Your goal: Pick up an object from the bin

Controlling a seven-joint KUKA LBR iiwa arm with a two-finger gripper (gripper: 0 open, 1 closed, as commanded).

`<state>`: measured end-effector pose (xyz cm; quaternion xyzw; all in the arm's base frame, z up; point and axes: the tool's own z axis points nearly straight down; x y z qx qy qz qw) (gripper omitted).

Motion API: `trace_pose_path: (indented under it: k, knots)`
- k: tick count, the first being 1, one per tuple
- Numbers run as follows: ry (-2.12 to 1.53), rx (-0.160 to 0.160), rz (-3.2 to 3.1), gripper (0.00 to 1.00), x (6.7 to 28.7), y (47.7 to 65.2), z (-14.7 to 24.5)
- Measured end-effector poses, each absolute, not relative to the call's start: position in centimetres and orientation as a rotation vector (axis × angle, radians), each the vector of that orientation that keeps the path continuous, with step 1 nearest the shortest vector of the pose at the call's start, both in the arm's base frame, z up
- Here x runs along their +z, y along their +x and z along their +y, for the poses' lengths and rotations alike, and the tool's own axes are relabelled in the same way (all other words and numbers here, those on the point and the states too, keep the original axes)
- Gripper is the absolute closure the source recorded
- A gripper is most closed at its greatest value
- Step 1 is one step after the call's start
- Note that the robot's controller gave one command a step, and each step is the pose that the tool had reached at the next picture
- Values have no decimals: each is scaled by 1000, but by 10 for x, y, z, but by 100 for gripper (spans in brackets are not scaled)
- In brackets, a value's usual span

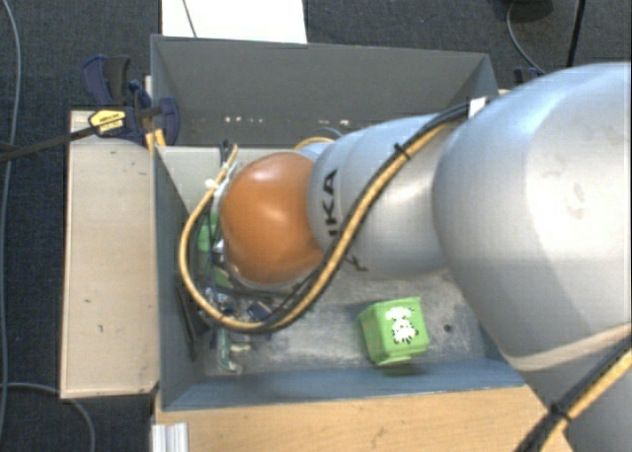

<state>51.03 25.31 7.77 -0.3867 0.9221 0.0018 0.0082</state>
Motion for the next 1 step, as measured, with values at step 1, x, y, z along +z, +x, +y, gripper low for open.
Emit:
trace_pose_path:
  k: [1]
  knots:
    - [-1207,6,2884,100,88,510,253]
